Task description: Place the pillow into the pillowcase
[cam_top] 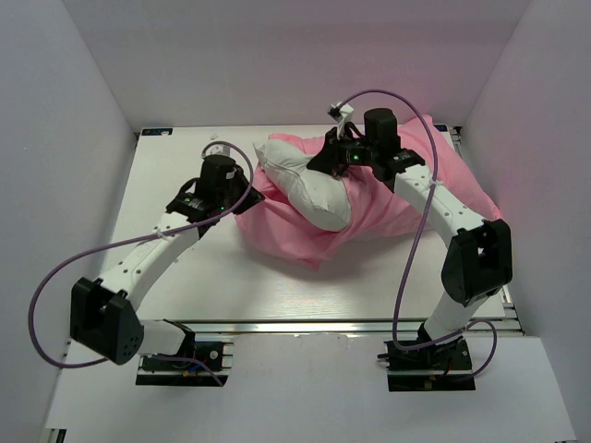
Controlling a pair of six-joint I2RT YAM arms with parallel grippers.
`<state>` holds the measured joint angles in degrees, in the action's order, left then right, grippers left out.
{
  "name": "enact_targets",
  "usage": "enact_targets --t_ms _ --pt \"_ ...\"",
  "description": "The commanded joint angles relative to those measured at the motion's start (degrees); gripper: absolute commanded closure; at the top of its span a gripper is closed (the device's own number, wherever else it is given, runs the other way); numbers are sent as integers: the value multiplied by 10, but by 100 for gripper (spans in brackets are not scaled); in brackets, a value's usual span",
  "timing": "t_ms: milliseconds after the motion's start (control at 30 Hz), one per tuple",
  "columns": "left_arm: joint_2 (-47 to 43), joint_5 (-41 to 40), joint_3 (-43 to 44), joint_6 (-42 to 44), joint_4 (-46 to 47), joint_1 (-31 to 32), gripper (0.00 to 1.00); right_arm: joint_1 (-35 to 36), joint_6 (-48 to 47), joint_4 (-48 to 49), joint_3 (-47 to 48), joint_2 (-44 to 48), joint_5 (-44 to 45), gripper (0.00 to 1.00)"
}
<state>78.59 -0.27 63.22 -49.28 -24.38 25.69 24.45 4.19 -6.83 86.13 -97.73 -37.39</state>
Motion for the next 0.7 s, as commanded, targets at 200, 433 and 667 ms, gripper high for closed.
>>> enact_targets --t_ms 200,433,667 --pt "-119 -3 21 -7 -53 -54 100 17 -179 2 -64 26 174 100" --pt "-142 147 58 -23 -18 -148 100 73 -351 99 -208 30 345 100" --pt "-130 221 130 -36 -12 -181 100 104 -399 143 -199 -63 450 100"
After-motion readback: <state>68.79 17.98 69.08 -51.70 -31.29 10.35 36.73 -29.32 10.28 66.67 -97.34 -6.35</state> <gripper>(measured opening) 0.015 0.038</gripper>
